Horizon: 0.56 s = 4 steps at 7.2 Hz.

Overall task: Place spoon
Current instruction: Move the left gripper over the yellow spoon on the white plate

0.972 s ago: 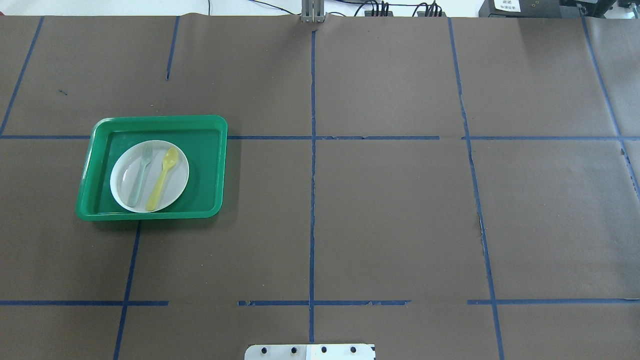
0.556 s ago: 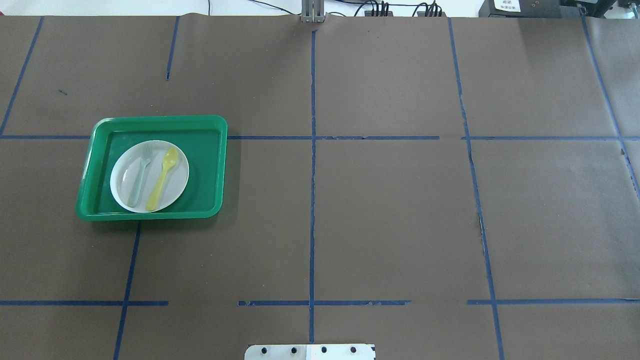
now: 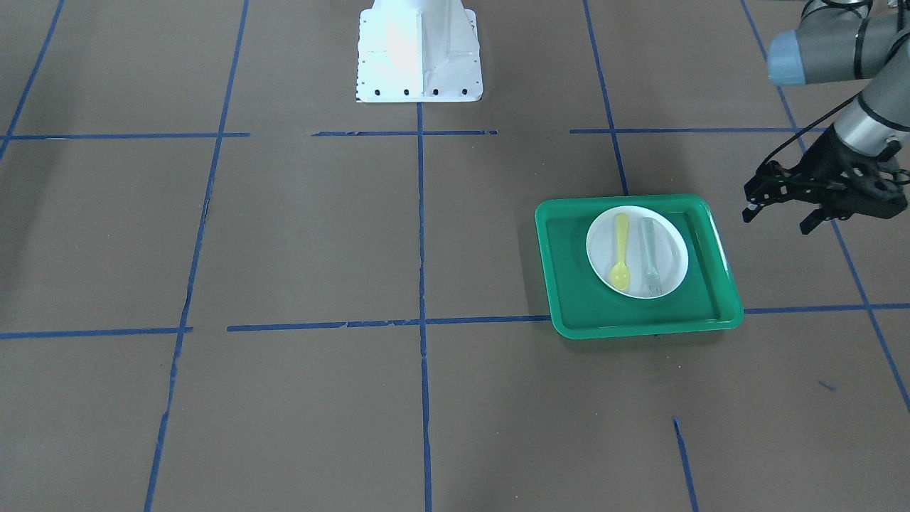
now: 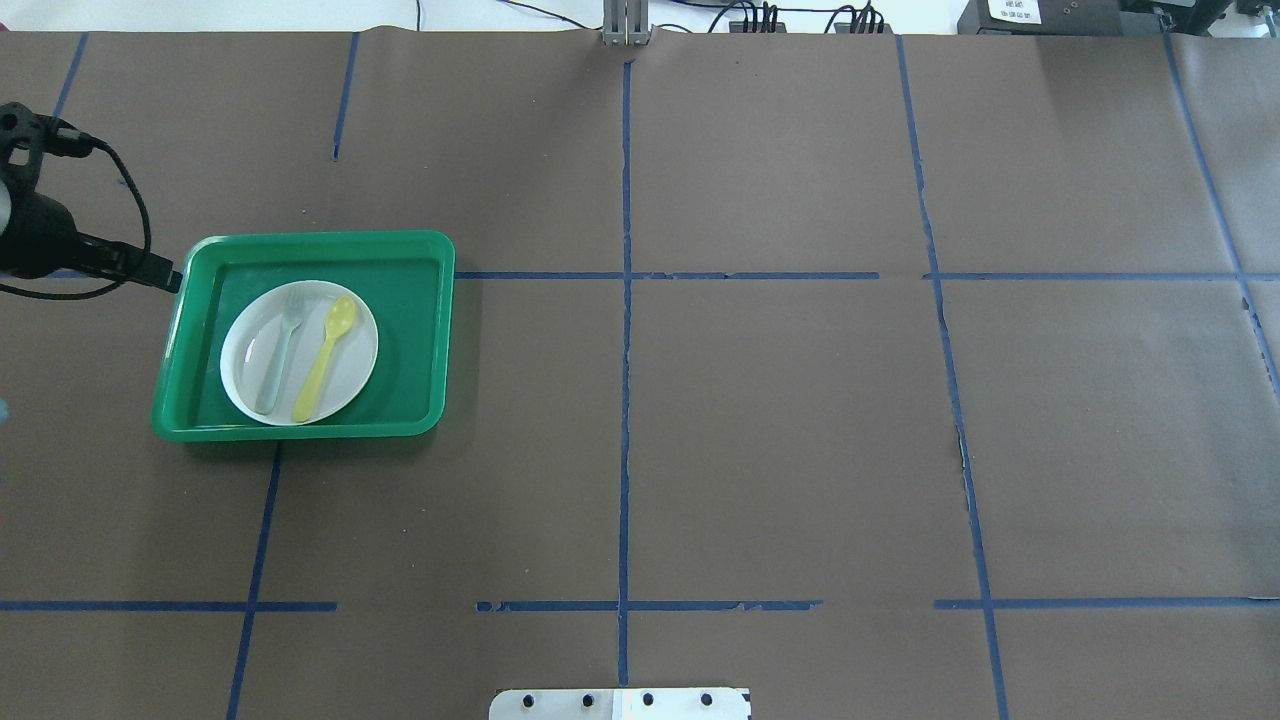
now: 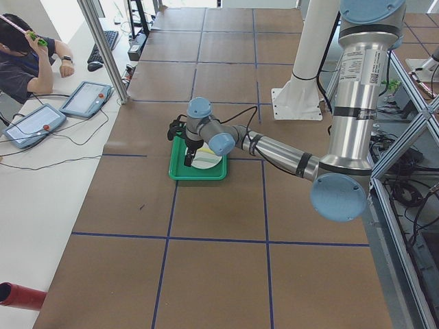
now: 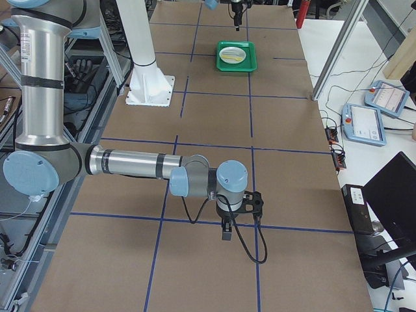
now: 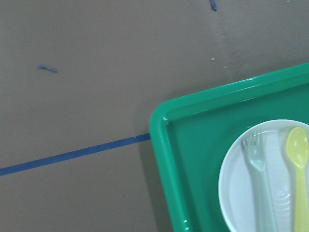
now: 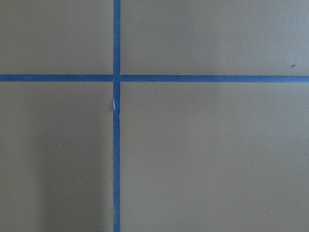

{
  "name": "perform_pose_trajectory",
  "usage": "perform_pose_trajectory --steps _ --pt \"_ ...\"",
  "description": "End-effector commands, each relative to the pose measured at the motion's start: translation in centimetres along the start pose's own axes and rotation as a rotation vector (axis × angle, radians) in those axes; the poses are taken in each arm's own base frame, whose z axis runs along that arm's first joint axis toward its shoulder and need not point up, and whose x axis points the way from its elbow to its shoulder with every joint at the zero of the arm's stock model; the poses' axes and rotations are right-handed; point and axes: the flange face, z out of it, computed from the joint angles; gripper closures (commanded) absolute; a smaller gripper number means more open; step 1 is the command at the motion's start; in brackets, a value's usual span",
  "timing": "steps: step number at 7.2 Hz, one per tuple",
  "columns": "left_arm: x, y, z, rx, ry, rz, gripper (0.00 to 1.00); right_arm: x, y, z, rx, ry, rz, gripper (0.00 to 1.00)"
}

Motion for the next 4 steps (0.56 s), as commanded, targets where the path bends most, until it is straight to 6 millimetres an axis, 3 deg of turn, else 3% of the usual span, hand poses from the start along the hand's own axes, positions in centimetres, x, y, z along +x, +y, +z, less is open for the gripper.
perform_pose_trajectory --steps 1,3,4 --pt "5.9 -0.2 4.2 -0.024 0.013 0.007 0.00 0.0 0.1 0.1 -0.002 0.000 0.002 0.00" --pt "8.1 1.1 6.0 -0.034 0.003 -0.001 0.05 0.1 0.1 0.1 -0.002 0.002 0.002 0.00" --pt "9.2 1.3 6.3 -0.038 0.012 0.008 0.16 0.0 0.0 0.0 0.001 0.000 0.000 0.00"
